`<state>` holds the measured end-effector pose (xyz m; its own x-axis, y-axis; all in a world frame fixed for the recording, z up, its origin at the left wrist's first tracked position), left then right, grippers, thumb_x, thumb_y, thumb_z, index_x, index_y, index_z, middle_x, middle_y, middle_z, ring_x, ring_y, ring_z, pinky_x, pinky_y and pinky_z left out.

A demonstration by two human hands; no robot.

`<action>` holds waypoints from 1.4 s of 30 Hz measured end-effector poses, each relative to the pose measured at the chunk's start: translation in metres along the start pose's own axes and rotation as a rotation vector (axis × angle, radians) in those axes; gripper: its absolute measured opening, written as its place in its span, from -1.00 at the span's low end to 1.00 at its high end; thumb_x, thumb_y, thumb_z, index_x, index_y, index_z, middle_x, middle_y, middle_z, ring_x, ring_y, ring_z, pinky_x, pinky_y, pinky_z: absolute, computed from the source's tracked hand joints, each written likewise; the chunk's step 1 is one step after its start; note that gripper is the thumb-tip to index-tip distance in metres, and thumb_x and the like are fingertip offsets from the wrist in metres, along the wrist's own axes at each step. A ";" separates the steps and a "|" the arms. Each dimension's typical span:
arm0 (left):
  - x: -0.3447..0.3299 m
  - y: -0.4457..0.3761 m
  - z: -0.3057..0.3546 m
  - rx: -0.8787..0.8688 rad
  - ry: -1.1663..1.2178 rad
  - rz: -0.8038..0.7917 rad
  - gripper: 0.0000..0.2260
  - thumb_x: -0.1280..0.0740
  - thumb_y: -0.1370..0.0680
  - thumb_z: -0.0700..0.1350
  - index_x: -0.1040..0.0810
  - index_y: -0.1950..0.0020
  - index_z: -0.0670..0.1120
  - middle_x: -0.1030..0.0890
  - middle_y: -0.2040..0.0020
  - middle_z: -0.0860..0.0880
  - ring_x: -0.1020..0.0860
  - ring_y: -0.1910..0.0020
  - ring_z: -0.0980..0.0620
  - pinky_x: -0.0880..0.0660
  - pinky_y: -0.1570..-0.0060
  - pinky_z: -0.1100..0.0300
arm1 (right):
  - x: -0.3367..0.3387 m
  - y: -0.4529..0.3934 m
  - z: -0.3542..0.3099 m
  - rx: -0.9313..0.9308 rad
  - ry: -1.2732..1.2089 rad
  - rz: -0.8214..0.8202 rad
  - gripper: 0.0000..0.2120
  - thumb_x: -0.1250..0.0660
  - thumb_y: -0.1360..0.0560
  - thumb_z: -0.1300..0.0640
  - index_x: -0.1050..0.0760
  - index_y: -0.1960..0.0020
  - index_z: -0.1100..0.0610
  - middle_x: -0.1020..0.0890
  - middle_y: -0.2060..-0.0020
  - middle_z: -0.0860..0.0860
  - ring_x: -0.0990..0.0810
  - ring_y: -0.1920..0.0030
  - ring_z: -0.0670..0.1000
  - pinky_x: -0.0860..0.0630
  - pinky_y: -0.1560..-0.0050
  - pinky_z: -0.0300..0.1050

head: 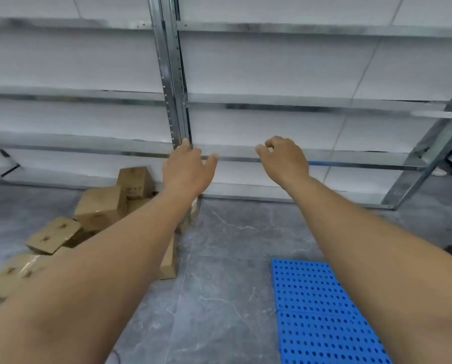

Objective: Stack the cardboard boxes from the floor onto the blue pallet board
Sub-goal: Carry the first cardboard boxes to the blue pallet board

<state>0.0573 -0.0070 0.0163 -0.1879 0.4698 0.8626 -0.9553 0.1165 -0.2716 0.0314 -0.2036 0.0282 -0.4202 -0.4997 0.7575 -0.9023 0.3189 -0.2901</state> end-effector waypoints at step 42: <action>-0.062 -0.096 -0.423 0.677 0.116 -0.087 -0.37 -0.17 -0.56 0.11 0.00 -0.53 -0.06 -0.23 -0.49 -0.12 -0.24 -0.43 -0.15 -0.25 -0.35 -0.07 | -0.453 -0.071 -0.191 0.114 0.154 -0.650 -0.62 -0.18 -0.52 -0.02 -0.36 -0.28 0.09 -0.47 -0.21 0.09 -0.48 -0.15 0.12 -0.35 0.08 -0.05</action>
<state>0.2570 0.3223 -0.1918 -0.1146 0.5784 0.8077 -0.9051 -0.3959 0.1551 0.3042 0.1539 -0.1823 0.2223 -0.4377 0.8712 -0.9750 -0.0990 0.1991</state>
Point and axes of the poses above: each hand's wrist, its own y-axis away from the middle knuckle, its own x-axis out of the back of the hand, z = x × y, the point moved 6 cm from there along -y, towards the middle knuckle
